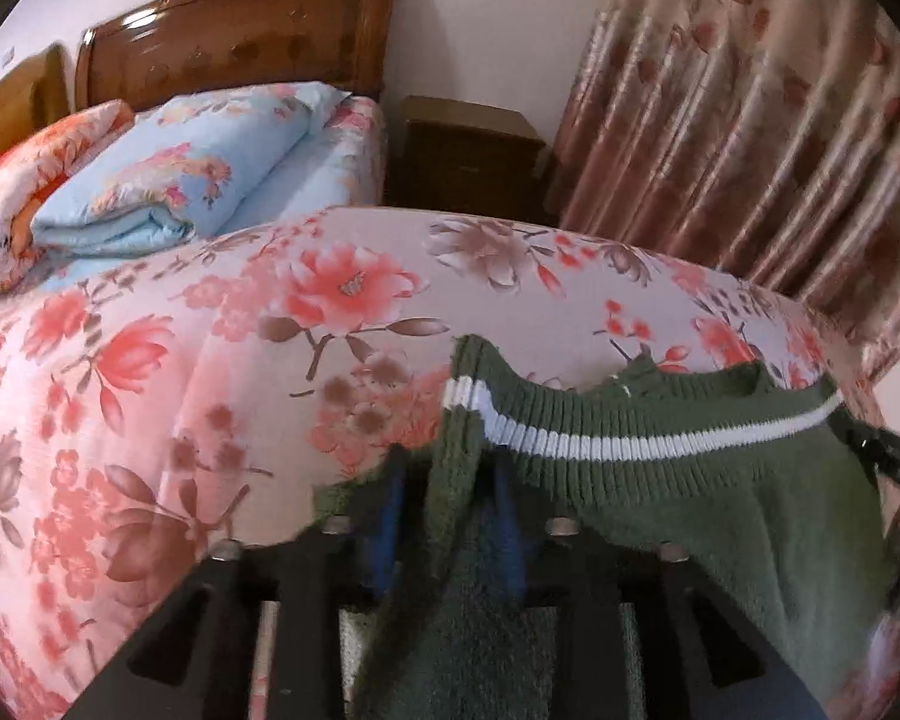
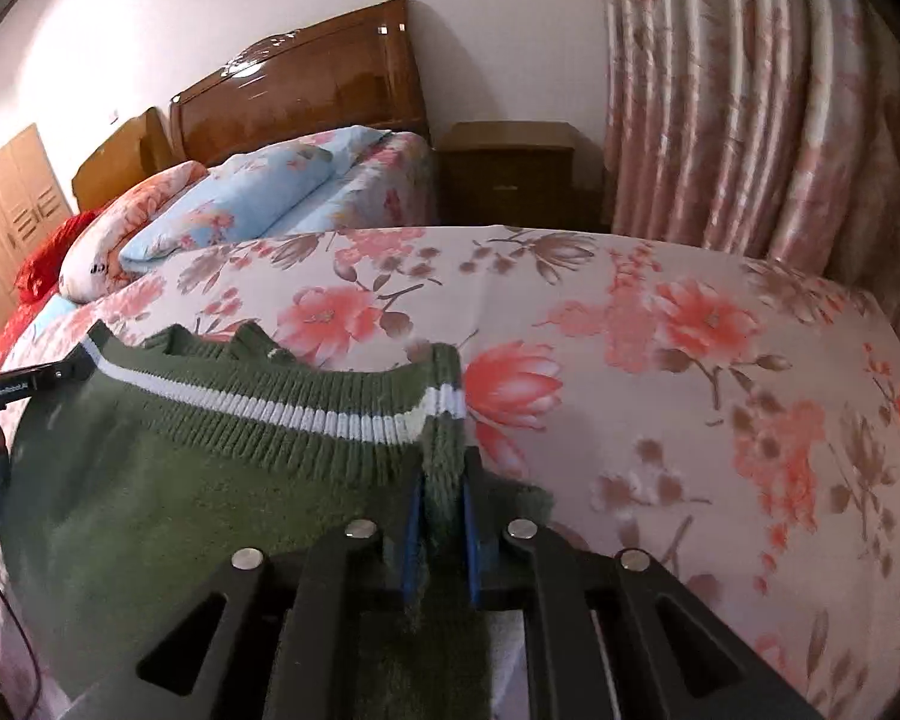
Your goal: Fold small clothes
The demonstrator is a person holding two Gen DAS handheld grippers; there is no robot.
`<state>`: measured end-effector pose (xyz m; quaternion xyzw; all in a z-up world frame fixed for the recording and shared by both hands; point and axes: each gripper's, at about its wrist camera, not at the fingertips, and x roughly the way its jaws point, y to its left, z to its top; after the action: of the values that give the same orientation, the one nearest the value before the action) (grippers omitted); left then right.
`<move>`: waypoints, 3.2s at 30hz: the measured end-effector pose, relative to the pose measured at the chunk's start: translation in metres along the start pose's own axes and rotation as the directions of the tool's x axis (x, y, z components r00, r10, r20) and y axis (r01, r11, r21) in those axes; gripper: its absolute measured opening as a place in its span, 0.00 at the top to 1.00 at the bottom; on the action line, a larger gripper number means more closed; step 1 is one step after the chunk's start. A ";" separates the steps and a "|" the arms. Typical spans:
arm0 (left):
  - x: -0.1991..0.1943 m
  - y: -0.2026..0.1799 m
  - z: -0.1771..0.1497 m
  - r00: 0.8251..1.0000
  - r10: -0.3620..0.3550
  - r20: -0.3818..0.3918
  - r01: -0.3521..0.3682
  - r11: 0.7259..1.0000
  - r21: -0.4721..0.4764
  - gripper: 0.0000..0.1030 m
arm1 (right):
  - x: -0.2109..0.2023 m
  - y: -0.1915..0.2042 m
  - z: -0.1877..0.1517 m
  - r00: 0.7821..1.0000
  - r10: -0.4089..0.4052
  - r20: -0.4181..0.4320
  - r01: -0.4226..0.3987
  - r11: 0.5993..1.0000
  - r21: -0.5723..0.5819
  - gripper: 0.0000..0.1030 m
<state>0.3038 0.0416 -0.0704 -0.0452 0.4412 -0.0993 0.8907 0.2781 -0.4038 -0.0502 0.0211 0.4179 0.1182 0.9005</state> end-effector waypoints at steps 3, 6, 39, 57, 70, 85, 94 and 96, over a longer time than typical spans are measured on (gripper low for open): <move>-0.023 -0.008 -0.001 0.997 0.049 0.058 -0.048 0.999 -0.019 0.00 | -0.006 0.002 0.003 0.999 -0.020 -0.026 0.020 1.000 0.007 0.83; -0.046 -0.024 0.002 0.988 0.015 0.157 -0.016 1.000 0.009 0.00 | -0.028 0.018 0.011 0.996 -0.076 0.036 0.077 0.996 -0.039 0.77; -0.040 -0.043 -0.067 0.992 0.126 0.033 -0.129 0.984 0.126 0.00 | -0.028 0.064 -0.059 0.992 0.099 -0.081 -0.107 0.989 -0.103 0.72; -0.077 -0.060 -0.113 0.986 0.150 0.076 -0.156 0.985 0.077 0.00 | -0.059 0.063 -0.073 0.999 -0.015 -0.049 0.013 0.999 -0.045 0.74; -0.117 -0.040 -0.195 0.993 0.113 0.044 -0.115 0.992 0.047 0.00 | -0.106 0.120 -0.160 0.999 0.029 -0.026 -0.034 0.968 -0.249 0.72; -0.128 -0.060 -0.225 0.985 0.168 0.048 -0.173 0.978 0.119 0.00 | -0.137 0.090 -0.195 0.999 0.042 -0.016 -0.044 0.990 -0.137 0.71; -0.110 -0.034 -0.206 0.997 0.078 -0.005 -0.078 0.995 0.056 0.00 | -0.132 0.097 -0.187 0.999 0.013 -0.036 -0.018 0.991 -0.135 0.70; -0.113 -0.038 -0.208 0.995 0.101 0.003 -0.101 0.993 0.061 0.00 | -0.131 0.102 -0.194 0.999 -0.016 -0.042 0.009 0.988 -0.156 0.70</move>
<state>0.0671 0.0304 -0.1024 0.0043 0.4398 -0.0677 0.8955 0.0295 -0.3470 -0.0640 -0.0544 0.4269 0.1452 0.8909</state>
